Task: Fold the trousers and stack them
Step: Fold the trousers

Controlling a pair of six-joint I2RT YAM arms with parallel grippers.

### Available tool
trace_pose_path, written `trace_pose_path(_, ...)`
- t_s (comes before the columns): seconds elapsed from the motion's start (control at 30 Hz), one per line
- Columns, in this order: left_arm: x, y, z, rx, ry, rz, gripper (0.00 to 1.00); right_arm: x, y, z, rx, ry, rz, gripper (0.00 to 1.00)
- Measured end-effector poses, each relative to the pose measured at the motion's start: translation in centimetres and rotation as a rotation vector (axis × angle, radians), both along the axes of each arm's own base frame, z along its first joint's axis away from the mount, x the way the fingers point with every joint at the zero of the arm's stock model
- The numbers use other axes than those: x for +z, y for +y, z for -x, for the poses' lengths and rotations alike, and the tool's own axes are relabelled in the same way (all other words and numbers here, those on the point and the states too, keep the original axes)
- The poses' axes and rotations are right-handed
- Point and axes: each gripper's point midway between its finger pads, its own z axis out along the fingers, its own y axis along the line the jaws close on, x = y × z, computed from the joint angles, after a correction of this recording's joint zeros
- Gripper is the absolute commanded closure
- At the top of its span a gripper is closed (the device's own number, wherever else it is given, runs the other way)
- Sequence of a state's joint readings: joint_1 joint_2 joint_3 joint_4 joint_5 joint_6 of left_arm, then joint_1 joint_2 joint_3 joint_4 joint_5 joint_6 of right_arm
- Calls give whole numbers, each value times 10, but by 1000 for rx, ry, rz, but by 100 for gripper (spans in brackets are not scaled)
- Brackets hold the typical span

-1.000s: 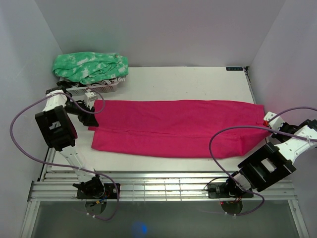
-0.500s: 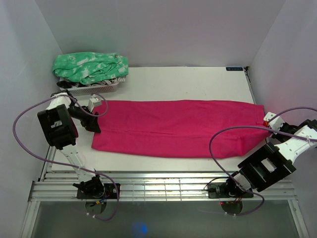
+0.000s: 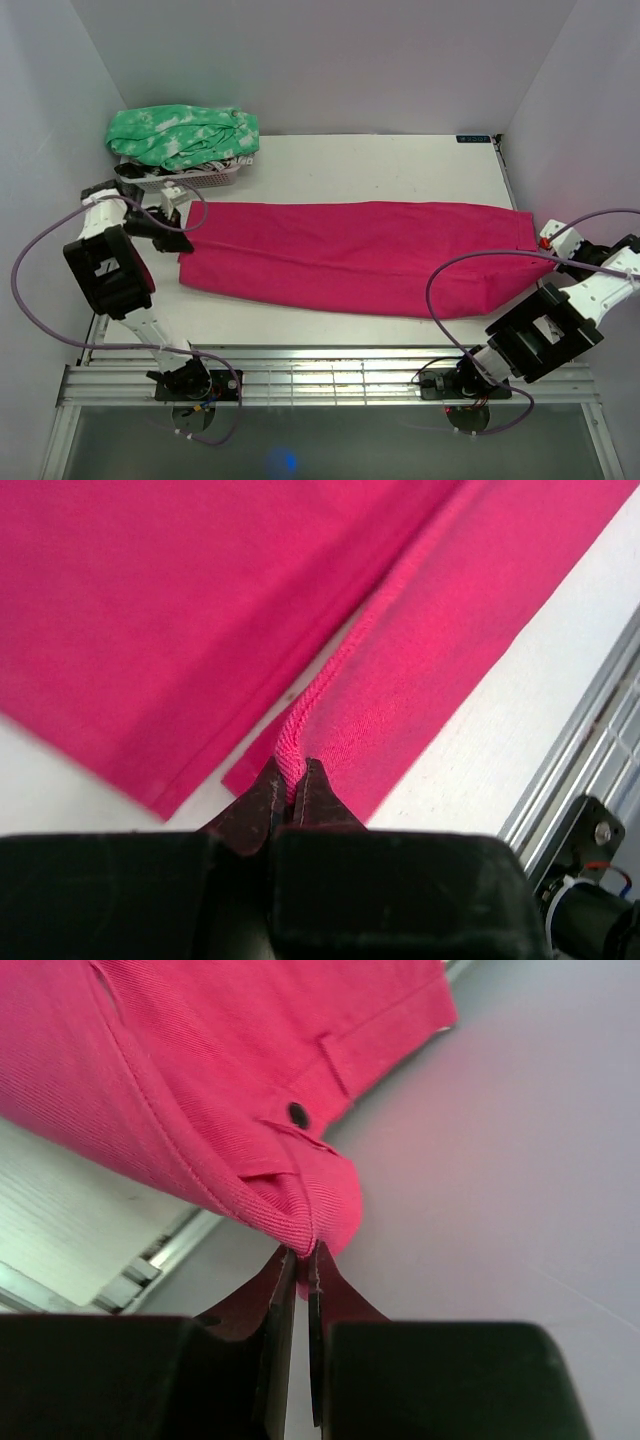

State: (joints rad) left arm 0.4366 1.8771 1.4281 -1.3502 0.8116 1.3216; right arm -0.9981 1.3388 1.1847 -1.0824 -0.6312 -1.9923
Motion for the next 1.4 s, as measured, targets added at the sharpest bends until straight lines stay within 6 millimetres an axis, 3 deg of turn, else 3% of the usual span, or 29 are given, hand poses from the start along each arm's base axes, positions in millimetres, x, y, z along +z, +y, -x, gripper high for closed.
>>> trace_pose_path(0.13,73,37,-19,153,-235,-9,100,26,-17,-14,3,-37,17,92)
trace_pose_path(0.23,130,56,-13,228,-425,-56,100,40,-15,-19,14,-71,8,92)
trace_pose_path(0.3,167,54,-3,242,-539,-89,100,45,-12,-21,20,-91,8,92)
trace_pose_path(0.37,199,40,8,239,-635,-92,100,48,-10,-22,25,-105,5,92)
trace_pose_path(0.5,237,19,24,263,-746,-87,100,55,-8,-25,25,-128,-10,92)
trace_pose_path(0.73,272,2,45,335,-917,-135,100,90,-27,-20,-34,-232,0,92)
trace_pose_path(0.93,295,-8,58,387,-1034,-159,100,87,-39,-5,-92,-250,-22,92)
trace_pose_path(1.1,325,-19,67,425,-1130,-137,100,69,-34,2,-112,-225,-69,92)
trace_pose_path(1.2,342,-14,60,441,-1136,-115,100,55,-25,1,-98,-198,-93,92)
trace_pose_path(1.27,343,-2,47,451,-1109,-100,100,47,-17,-3,-73,-176,-93,92)
trace_pose_path(1.4,309,27,12,475,-973,-48,100,37,-3,-22,18,-135,-47,92)
